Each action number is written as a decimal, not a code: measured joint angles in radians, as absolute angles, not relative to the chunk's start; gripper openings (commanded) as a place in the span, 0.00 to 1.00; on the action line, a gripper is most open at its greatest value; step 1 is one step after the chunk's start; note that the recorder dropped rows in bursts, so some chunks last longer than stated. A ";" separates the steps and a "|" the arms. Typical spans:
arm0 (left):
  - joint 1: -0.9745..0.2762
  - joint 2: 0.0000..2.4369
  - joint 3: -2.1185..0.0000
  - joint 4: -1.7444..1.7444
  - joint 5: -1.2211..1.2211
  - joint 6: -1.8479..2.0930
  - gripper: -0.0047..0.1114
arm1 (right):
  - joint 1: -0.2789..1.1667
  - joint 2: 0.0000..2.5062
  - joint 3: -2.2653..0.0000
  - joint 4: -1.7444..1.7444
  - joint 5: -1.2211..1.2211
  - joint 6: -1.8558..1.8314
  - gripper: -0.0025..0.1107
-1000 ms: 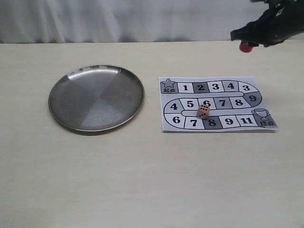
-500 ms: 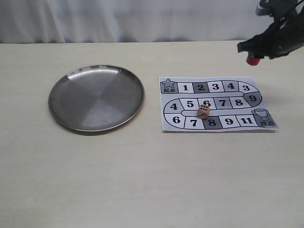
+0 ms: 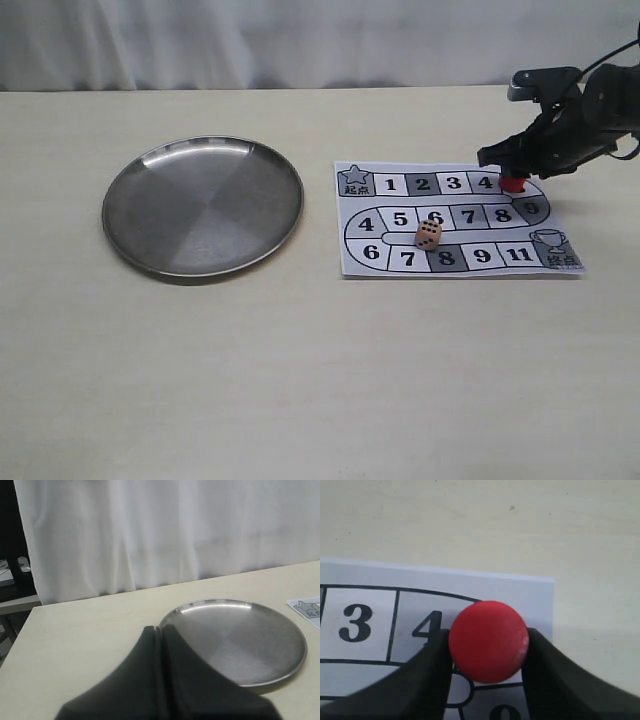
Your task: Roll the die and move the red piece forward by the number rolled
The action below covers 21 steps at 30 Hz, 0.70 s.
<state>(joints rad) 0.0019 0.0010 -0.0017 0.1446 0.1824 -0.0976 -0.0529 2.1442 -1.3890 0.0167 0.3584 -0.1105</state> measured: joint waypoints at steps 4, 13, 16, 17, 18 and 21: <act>0.002 0.001 -0.002 0.145 0.182 -0.098 0.04 | -0.053 2.144 -1.389 0.017 0.358 -0.110 0.06; 0.002 0.001 -0.002 0.145 0.182 -0.098 0.04 | -0.053 2.088 -1.385 0.015 0.403 -0.110 0.06; 0.002 0.001 -0.002 0.145 0.182 -0.098 0.04 | -0.053 2.006 -1.383 0.015 0.410 -0.110 0.06; 0.002 0.001 -0.002 0.145 0.182 -0.098 0.04 | -0.053 1.979 -1.383 0.015 0.412 -0.110 0.06; 0.002 0.001 -0.002 0.145 0.182 -0.098 0.04 | -0.053 1.945 -1.383 0.015 0.414 -0.110 0.06; 0.002 0.001 -0.002 0.145 0.182 -0.098 0.04 | -0.053 1.862 -1.385 0.013 0.428 -0.110 0.06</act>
